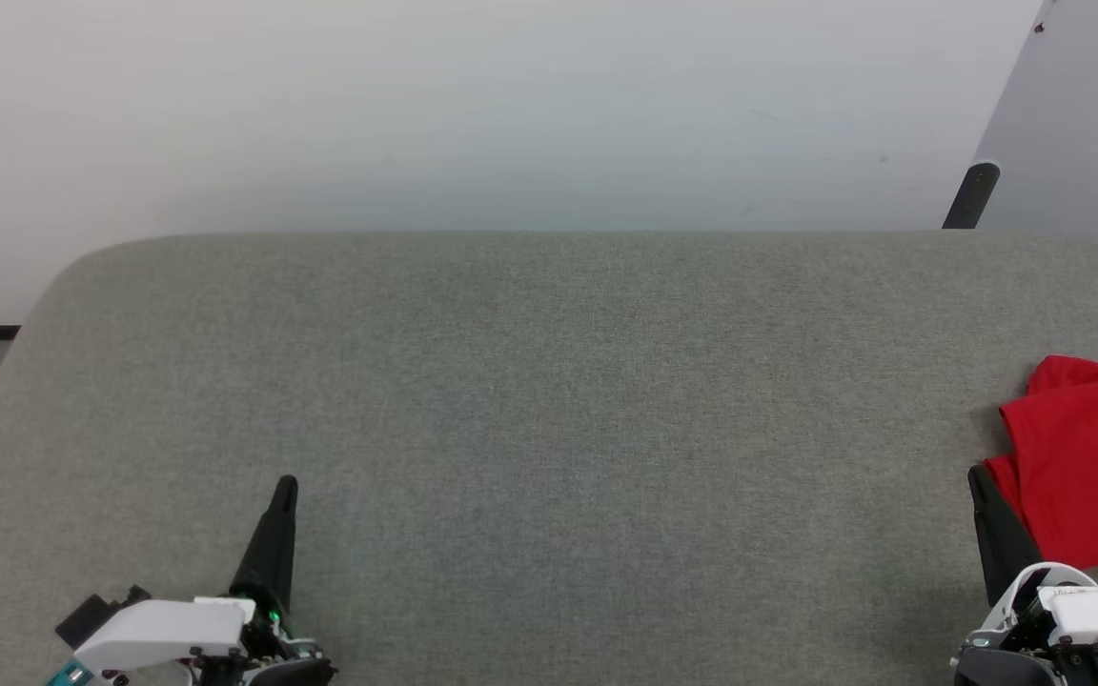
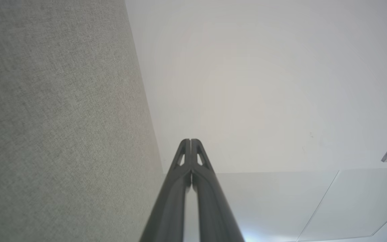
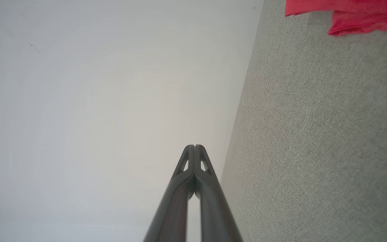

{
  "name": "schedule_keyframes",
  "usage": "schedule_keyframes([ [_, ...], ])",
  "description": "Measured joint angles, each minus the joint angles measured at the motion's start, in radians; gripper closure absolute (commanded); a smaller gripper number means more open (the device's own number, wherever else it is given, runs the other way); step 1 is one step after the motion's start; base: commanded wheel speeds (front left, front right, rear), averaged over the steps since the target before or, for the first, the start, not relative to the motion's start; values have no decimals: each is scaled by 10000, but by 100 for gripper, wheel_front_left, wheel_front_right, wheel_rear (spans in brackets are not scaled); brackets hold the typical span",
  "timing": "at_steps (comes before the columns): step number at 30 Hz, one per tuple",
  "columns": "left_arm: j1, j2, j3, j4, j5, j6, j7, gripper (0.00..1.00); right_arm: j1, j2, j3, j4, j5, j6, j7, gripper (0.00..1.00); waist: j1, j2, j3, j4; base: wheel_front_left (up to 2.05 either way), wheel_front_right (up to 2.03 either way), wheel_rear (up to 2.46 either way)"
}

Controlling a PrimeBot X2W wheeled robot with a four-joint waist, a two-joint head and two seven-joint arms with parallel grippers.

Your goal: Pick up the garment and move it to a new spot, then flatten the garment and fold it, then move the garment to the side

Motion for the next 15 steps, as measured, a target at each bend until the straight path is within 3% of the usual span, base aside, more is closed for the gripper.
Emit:
schedule_keyframes([
  [15, -67, -56, 54, 46, -364, 0, 107, 100, -120, 13, 4, 81, 407, 0, 35, 100, 0, 0, 13, -7, 0, 0, 0],
])
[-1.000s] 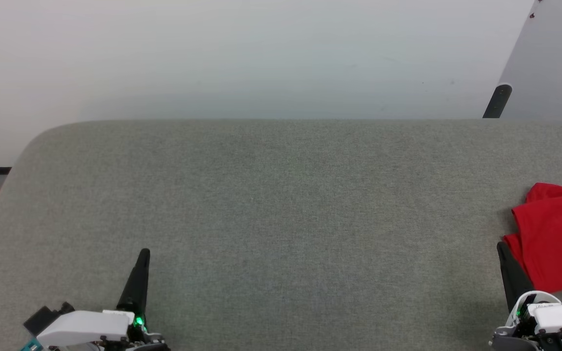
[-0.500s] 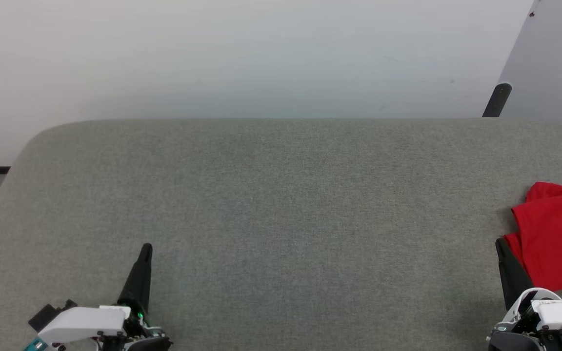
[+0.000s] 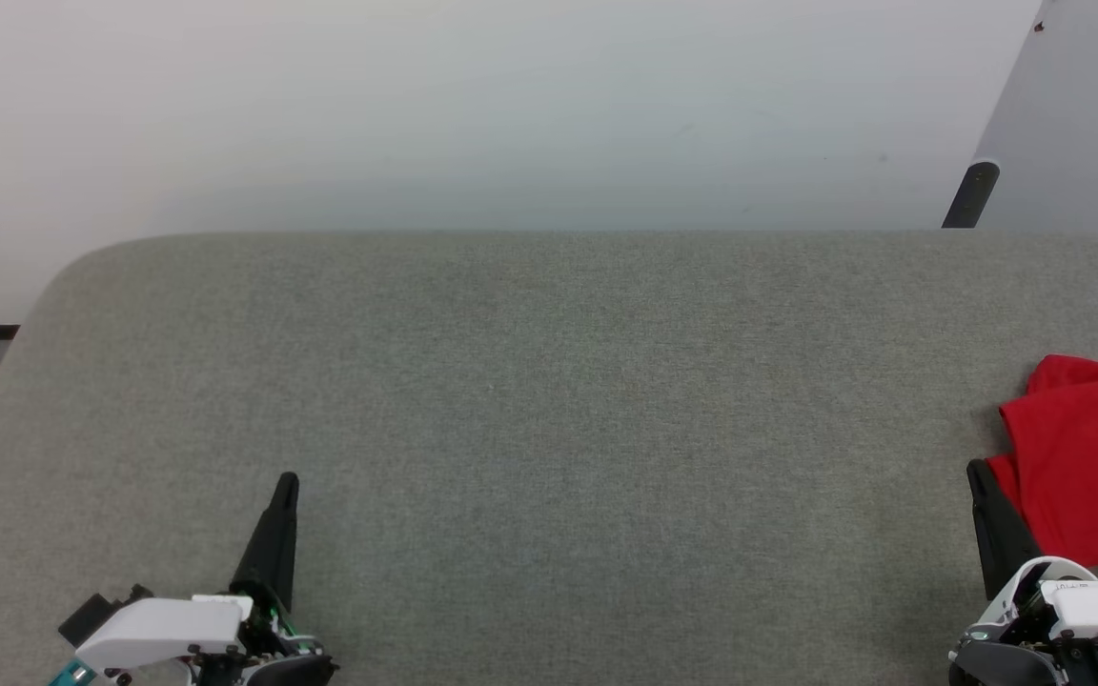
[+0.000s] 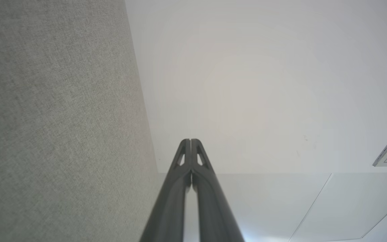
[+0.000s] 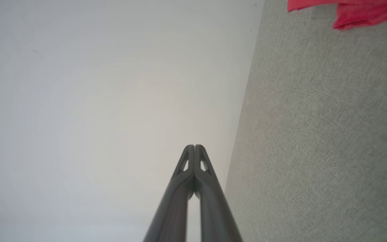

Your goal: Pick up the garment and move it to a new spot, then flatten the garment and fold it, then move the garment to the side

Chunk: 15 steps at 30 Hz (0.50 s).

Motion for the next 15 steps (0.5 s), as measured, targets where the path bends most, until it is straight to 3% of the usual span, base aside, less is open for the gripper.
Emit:
schedule_keyframes([
  [15, -2, -12, 13, 0, 0, 0, 38, 100, 0, 0, 0, 0, 0, 0, 0, 100, 0, 0, 0, 0, 0, 0, 0],
])
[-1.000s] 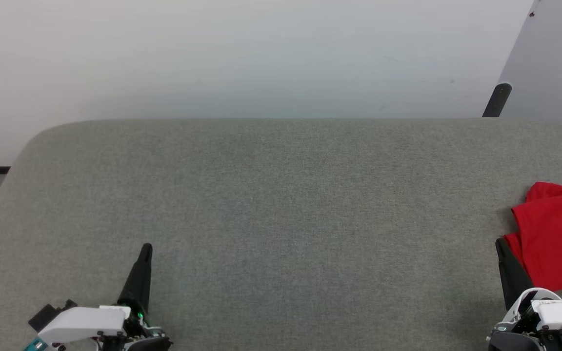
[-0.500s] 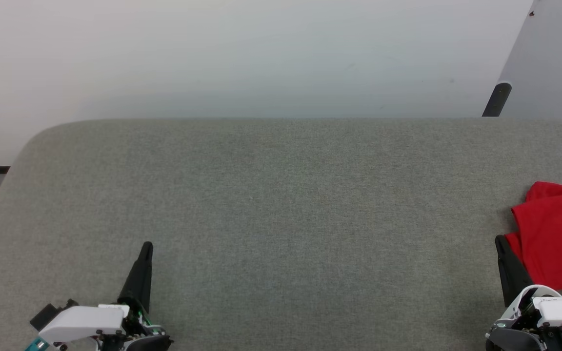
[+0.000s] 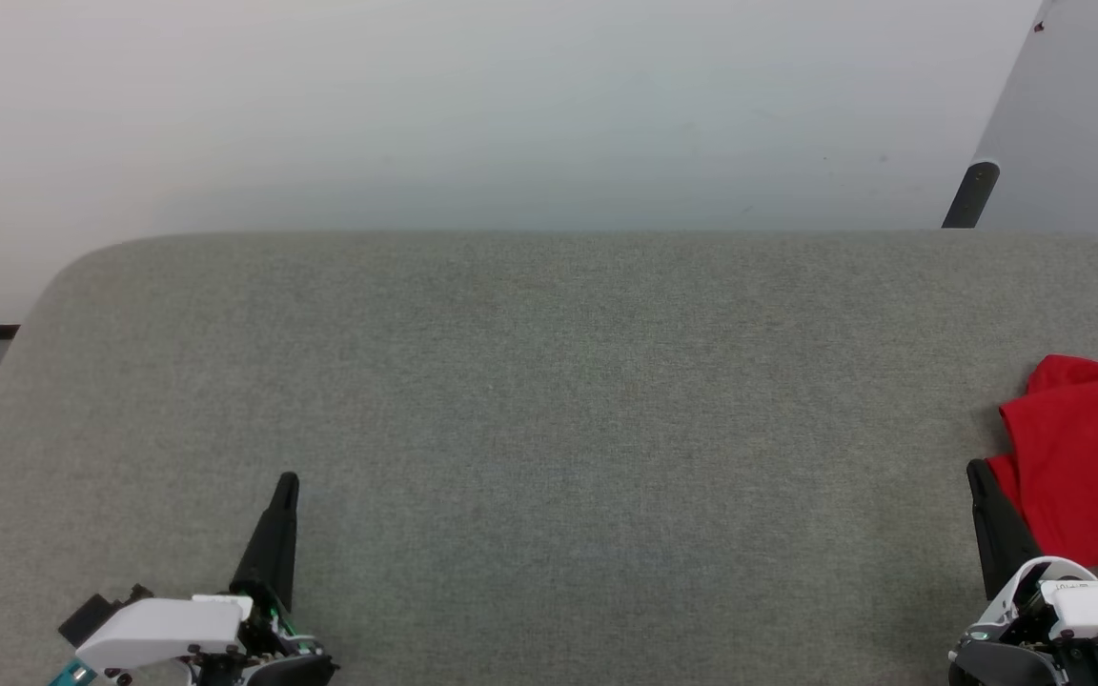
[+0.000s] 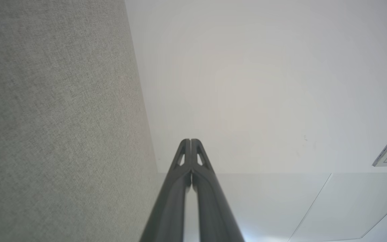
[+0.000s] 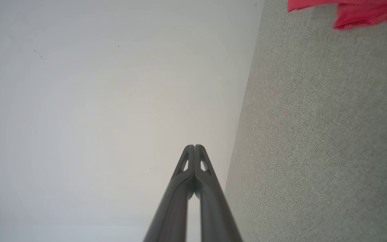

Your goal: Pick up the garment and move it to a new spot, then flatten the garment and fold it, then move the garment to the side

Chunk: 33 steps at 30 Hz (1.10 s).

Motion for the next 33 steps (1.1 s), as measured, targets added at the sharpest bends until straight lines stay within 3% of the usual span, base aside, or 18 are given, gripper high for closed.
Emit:
schedule_keyframes([
  [33, -3, -17, 23, 0, 15, 0, 25, 100, 0, 2, 2, 0, 0, 0, -2, 100, 0, 0, 0, 0, 0, 0, 0],
])
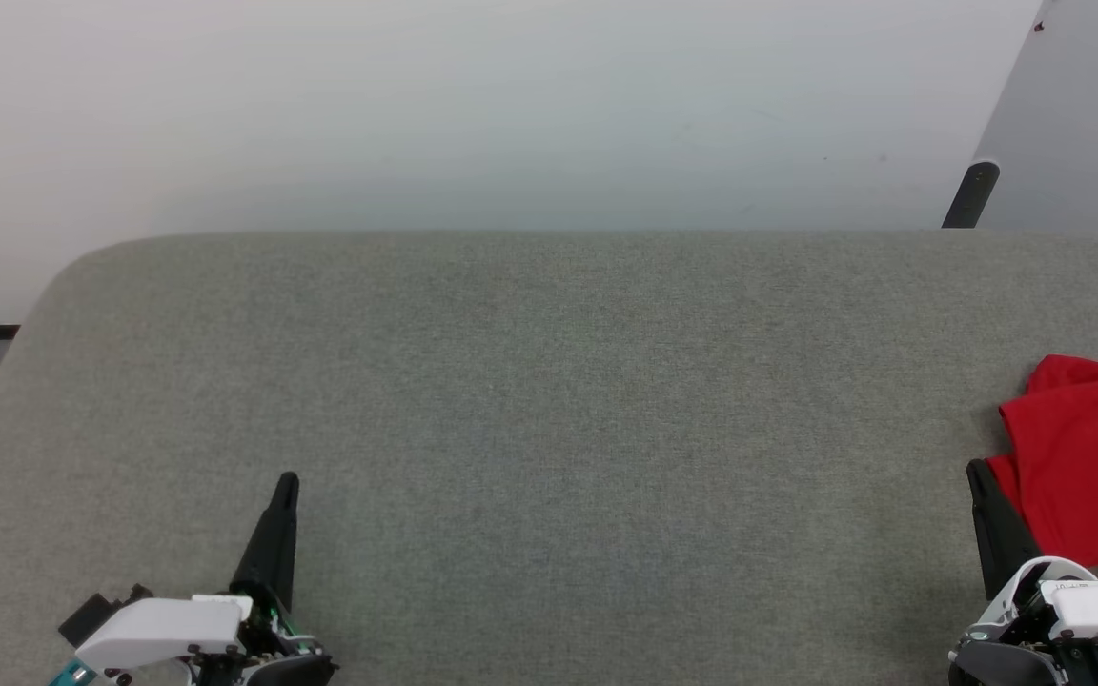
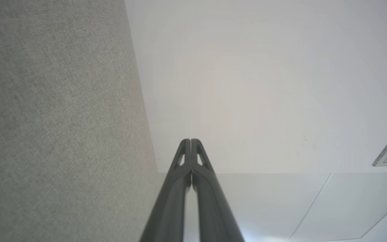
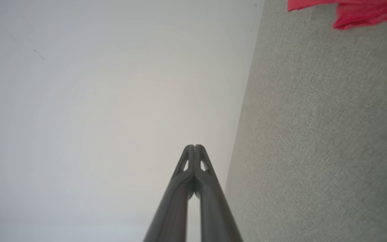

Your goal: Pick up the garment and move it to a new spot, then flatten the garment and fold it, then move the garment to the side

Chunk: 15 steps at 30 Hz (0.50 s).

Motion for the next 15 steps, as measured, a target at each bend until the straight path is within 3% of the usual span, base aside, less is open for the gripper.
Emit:
schedule_keyframes([
  [15, -1, -4, 8, 0, 2, 0, 2, 100, 0, 0, 0, 0, 0, 0, 2, 100, 0, 0, 0, 0, 0, 0, 0],
])
